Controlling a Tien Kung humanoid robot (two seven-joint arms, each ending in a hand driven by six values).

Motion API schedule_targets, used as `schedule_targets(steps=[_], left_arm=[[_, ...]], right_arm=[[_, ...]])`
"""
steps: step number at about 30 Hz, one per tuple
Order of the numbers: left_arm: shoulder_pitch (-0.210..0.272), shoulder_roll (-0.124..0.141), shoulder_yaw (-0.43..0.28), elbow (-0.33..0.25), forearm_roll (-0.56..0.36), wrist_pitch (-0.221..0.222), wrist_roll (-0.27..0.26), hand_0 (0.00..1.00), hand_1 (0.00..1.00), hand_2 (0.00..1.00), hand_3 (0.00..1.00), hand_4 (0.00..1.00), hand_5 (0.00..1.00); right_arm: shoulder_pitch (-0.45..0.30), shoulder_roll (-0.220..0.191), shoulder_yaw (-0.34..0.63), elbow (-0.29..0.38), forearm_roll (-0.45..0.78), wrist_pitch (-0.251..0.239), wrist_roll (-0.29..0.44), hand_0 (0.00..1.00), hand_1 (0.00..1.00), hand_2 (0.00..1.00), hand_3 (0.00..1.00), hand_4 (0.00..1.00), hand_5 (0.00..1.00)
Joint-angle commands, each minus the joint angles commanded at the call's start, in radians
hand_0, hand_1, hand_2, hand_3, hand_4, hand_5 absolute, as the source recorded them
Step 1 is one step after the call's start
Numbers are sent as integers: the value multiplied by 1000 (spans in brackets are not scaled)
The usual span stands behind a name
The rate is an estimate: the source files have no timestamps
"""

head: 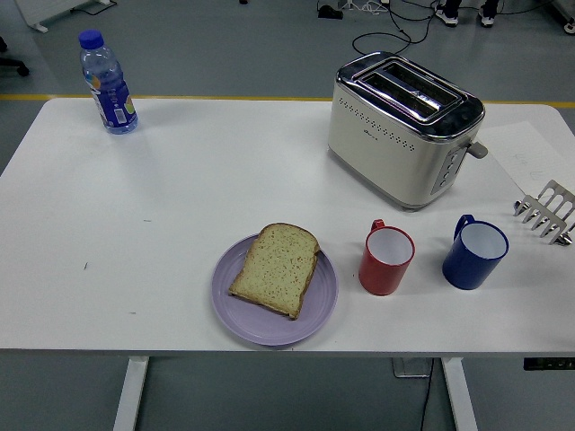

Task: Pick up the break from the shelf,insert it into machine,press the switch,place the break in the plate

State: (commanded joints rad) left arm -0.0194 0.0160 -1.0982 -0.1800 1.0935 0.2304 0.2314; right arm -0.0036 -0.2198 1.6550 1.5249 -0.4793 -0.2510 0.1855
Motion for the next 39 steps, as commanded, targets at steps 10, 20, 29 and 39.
schedule_targets(steps=[10, 20, 29, 39], left_arm=[[4, -2, 4, 0, 1, -4, -5, 631, 522, 507, 505, 281, 870], [-14, -3, 18, 0, -30, -3, -13, 632, 522, 507, 505, 281, 870], [-30, -2, 15, 0, -34, -2, -13, 631, 524, 506, 506, 282, 870], [-35, -2, 17, 0, -38, -2, -13, 632, 524, 506, 506, 283, 869]], right_arm=[[5, 5, 20, -7, -8, -19, -65, 690, 654, 681, 622, 452, 260], [17, 10, 11, -12, -5, -21, -100, 688, 643, 672, 612, 450, 265], [28, 12, 21, -14, 9, -35, -98, 675, 632, 663, 605, 435, 258], [33, 16, 23, -15, 16, -41, -95, 663, 626, 660, 602, 414, 259]])
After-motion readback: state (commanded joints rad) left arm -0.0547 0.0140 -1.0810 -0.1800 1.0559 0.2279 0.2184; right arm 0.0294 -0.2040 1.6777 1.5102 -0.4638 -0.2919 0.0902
